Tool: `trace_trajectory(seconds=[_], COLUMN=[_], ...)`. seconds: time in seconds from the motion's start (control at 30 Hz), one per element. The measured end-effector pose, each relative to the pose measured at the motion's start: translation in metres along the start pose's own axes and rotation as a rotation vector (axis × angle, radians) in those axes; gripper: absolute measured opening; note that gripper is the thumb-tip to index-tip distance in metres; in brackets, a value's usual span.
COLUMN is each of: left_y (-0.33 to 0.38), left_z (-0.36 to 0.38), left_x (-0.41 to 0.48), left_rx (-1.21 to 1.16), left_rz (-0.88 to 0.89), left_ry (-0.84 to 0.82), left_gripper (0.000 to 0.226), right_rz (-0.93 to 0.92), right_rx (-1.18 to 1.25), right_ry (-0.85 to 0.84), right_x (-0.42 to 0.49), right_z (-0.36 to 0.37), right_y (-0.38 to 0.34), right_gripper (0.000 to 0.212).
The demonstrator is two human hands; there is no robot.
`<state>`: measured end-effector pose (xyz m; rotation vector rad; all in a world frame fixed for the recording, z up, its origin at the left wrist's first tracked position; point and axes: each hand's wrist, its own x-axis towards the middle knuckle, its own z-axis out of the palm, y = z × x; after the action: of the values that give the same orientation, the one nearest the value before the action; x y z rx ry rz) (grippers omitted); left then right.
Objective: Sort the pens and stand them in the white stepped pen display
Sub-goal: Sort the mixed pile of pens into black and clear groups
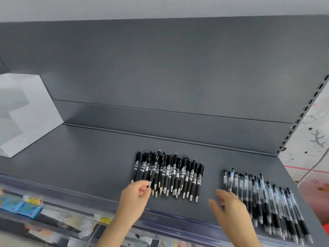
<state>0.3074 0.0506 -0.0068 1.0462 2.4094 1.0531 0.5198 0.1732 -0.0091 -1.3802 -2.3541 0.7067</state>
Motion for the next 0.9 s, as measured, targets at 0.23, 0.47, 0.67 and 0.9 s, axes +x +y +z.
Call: trace_trajectory(seconds=[0.23, 0.47, 0.67, 0.9], left_y=[-0.051, -0.076, -0.065, -0.036], left_z=[-0.041, -0.066, -0.056, -0.029], left_x=[0.032, 0.084, 0.108, 0.118], left_rx=[-0.019, 0.027, 0.238, 0.218], left_rz=[-0.016, 0.017, -0.004, -0.024], left_ry=[0.014, -0.126, -0.269, -0.359], left_gripper=[0.028, 0.030, 0.024, 0.027], right_rz=[0.016, 0.147, 0.234, 0.246], right_rx=[0.004, -0.103, -0.170, -0.268], right_ry=[0.000, 0.029, 0.019, -0.105], right_x=[0.019, 0.039, 0.052, 0.077], right_z=[0.044, 0.084, 0.091, 0.091], right_y=[-0.070, -0.121, -0.138, -0.154], right_gripper=[0.041, 0.036, 0.039, 0.020])
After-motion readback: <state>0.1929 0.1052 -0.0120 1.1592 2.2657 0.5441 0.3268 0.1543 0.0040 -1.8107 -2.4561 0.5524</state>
